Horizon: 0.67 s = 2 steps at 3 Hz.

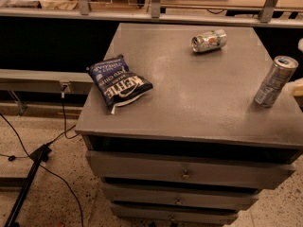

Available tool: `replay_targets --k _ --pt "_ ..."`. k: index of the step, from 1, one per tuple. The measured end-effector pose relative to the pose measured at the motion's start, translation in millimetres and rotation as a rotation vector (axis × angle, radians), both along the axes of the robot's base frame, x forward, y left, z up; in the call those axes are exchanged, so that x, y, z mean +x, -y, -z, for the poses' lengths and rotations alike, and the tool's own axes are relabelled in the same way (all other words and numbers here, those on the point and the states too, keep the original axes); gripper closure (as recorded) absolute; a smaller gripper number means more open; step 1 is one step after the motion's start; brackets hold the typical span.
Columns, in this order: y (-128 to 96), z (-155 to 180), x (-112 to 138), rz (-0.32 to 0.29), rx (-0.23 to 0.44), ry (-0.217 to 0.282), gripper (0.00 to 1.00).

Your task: Place redbull can upright

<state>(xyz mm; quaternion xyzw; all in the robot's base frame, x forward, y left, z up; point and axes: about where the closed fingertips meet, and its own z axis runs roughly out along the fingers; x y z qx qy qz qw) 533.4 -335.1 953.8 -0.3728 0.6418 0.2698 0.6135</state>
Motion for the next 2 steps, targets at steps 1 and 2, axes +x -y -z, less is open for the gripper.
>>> replay_targets --k 1,2 --pt "7.3 -19.2 -13.1 -0.026 -0.192 -0.002 0.00" --pt "12.5 -17.7 -16.6 -0.028 -0.230 -0.010 0.00"
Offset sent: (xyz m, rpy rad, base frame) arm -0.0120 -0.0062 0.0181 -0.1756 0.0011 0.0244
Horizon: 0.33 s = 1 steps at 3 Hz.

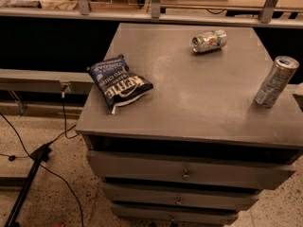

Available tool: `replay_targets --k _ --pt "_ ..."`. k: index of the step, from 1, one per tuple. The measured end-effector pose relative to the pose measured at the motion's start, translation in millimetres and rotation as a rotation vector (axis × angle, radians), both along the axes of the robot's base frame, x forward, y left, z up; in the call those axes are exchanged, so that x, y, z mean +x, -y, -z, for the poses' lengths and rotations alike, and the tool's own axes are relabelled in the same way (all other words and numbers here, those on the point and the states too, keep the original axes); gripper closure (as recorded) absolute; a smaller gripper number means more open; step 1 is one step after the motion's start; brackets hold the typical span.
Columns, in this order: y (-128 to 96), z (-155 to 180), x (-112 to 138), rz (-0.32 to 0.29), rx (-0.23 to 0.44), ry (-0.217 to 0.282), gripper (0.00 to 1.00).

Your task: Place redbull can upright

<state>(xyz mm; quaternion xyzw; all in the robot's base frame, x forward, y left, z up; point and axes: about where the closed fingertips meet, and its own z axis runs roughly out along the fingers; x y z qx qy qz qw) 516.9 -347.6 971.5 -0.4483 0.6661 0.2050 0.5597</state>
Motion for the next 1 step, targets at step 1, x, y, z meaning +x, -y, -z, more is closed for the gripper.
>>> replay_targets --k 1 --pt "-0.1 0.0 0.1 0.000 0.000 0.000 0.00"
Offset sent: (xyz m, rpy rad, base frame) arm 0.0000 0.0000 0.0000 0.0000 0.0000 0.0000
